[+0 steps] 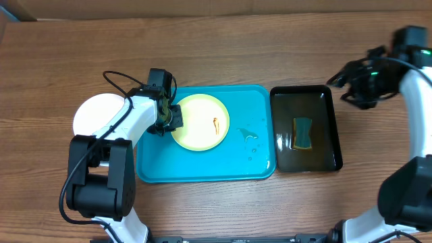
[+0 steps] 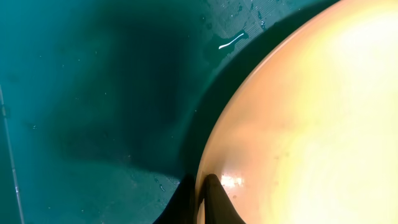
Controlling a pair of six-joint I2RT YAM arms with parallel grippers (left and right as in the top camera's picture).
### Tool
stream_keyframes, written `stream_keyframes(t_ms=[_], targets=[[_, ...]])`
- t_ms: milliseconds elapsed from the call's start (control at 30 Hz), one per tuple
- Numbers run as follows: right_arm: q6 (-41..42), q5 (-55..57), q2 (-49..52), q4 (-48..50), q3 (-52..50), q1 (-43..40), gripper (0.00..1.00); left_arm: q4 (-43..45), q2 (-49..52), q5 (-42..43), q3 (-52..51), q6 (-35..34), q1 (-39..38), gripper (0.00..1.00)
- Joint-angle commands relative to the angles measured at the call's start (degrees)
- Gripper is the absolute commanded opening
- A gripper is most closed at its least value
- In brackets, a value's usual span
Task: Clean dirty plates on tray and stack at the side
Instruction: 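Lower the right gripper into the black tray and grasp the sponge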
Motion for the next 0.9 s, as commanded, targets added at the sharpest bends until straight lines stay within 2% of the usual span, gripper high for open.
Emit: stream_keyframes(t_ms=[0,133,267,767,800,833,867], targets=[[-1.46,16.48,-0.59,-2.38,-0.70,8.48,0.54,-0.15,1.92,-1.07,-2.38,-0.17,-0.22,0.05],[-1.18,25.33,-0.59,-2.08,-4.85,15.50,0.44,-0.50,1.92,-1.07,-2.38,-0.17,-0.22,0.06],[2.05,31.47,-0.57,3.15,-11.45,19.61,0.43,-0.90,1.92,-1.07,-2.38,-0.17,-0.22,0.07],[1.73,24.20,-0.26,31.87,-36.59,20.09,0.44,-1.11,1.92,-1.07,-2.38,-0.17,-0.22,0.08],[1.73,24.22,-0.20,33.46,-37.81,20.09,0.36,-1.11,1.92,-1.07,-2.38,-0.17,-0.22,0.08],[1.73,24.20,-0.15,35.04,-38.99,20.09,0.12,-1.11,1.92,-1.07,-2.38,-0.17,-0.22,0.08],[1.73,24.20,-0.07,36.26,-39.95,20.06,0.04,-1.09,1.92,-1.07,-2.38,-0.17,-0.22,0.08]])
